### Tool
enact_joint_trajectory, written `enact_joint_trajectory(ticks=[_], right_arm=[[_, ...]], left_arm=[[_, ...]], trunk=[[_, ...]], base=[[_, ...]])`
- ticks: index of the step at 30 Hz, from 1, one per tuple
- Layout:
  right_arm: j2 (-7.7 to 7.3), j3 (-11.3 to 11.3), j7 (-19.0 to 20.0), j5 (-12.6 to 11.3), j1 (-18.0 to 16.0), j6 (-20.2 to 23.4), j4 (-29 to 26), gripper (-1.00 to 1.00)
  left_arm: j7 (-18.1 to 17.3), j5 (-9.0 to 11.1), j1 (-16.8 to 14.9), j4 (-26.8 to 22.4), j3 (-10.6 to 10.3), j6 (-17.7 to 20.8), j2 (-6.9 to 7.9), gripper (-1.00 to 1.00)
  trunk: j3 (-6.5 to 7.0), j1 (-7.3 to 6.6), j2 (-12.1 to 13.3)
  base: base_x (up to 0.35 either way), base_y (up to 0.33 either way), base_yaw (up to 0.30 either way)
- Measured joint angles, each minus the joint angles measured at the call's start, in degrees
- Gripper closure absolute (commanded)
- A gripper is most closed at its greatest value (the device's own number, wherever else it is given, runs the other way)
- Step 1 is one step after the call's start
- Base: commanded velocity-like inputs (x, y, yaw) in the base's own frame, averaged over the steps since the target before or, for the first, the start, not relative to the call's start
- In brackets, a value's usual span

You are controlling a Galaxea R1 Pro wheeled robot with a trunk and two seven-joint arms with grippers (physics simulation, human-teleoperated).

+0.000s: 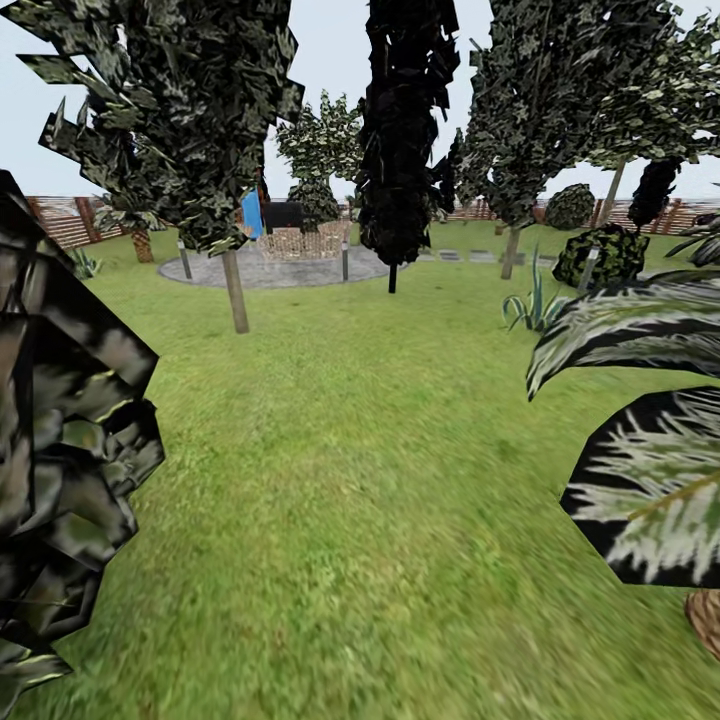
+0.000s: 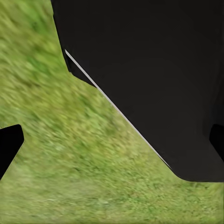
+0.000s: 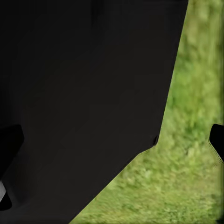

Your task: Take the three Easter eggs out of the wicker basket on the lawn in the garden, then place them on the lawn next to a single tree (choose any tree) so that all three eggs are next to the same tree and none are left in the basket.

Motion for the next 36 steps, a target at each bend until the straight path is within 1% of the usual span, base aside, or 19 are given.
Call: enact_joint_trajectory(ticks=[36], right_arm=[[0.0,0.0,0.0,0.0,0.0,0.0,0.0,-1.0]], left_arm=[[0.0,0.0,0.0,0.0,0.0,0.0,-0.06,-1.0]], trunk=[[0.0,0.0,0.0]], base=[[0.33,0.0,0.0]])
